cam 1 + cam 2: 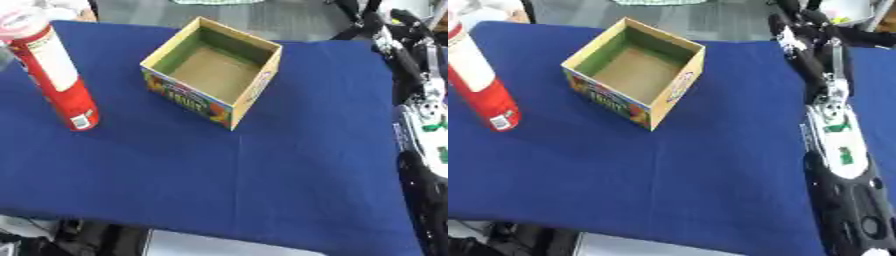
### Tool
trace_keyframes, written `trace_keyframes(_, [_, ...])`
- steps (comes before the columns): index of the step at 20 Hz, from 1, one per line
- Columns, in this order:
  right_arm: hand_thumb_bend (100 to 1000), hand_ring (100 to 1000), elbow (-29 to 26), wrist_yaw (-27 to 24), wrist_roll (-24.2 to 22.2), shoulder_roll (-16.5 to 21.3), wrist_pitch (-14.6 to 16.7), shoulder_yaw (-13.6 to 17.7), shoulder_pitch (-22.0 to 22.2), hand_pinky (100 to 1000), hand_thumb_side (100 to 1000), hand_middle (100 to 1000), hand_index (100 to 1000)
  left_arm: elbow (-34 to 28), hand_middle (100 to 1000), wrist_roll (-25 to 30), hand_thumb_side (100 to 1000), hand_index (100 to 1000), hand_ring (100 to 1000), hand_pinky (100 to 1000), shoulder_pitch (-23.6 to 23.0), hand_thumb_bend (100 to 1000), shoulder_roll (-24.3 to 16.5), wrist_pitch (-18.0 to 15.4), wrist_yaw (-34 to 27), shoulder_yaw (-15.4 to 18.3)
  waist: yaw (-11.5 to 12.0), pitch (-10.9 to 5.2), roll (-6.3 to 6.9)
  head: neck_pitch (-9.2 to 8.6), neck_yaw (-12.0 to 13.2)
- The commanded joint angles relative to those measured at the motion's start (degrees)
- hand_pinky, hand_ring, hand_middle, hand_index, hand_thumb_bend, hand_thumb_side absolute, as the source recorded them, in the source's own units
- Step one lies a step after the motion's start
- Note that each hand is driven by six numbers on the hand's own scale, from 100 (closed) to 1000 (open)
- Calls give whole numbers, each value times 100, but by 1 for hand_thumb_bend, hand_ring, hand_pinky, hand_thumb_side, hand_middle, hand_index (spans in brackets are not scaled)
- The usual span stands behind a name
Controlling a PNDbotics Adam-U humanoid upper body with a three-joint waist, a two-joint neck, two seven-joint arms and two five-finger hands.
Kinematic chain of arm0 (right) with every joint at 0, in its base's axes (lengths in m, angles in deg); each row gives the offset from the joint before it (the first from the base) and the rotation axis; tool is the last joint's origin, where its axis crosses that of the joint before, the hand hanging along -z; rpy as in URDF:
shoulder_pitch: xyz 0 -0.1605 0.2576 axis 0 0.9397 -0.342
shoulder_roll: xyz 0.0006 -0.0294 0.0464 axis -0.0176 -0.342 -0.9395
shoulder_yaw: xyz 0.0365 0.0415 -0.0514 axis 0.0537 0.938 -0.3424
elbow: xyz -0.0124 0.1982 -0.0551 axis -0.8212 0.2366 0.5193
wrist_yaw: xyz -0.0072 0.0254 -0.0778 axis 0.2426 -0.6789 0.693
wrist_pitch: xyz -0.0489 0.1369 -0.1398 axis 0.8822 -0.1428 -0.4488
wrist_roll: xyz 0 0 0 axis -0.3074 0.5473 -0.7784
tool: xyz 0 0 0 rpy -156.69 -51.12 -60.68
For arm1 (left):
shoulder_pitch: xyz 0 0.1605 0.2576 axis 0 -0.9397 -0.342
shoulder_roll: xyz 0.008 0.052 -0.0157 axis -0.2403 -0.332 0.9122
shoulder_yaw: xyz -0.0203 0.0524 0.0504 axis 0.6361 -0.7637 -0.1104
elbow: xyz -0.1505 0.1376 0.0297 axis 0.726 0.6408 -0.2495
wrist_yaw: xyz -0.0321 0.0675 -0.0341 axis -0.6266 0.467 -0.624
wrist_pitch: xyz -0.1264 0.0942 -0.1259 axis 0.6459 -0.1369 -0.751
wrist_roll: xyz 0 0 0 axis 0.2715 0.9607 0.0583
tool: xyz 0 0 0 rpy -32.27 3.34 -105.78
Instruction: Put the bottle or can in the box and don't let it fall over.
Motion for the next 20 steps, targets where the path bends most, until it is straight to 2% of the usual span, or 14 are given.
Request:
trace_keyframes(1, [671,957,-86,-26,-27,75,6,-13,-98,752,424,1000,808,99,765,90,304,866,984,1000,162,794,-324,-24,19,-70,-7,-27,27,31,29])
trace_keyframes(15, [672,959,-95,-42,-89,53,6,-50,-106,754,421,1000,809,558,768,387,307,871,985,1000,753,792,-416,-76,258,-405,-20,-34,15,31,62])
trace_keyframes(20, [672,959,-92,-54,-109,47,4,-61,-101,755,418,1000,810,605,773,478,340,877,988,1000,878,830,-386,-128,378,-484,-30,-19,18,31,59])
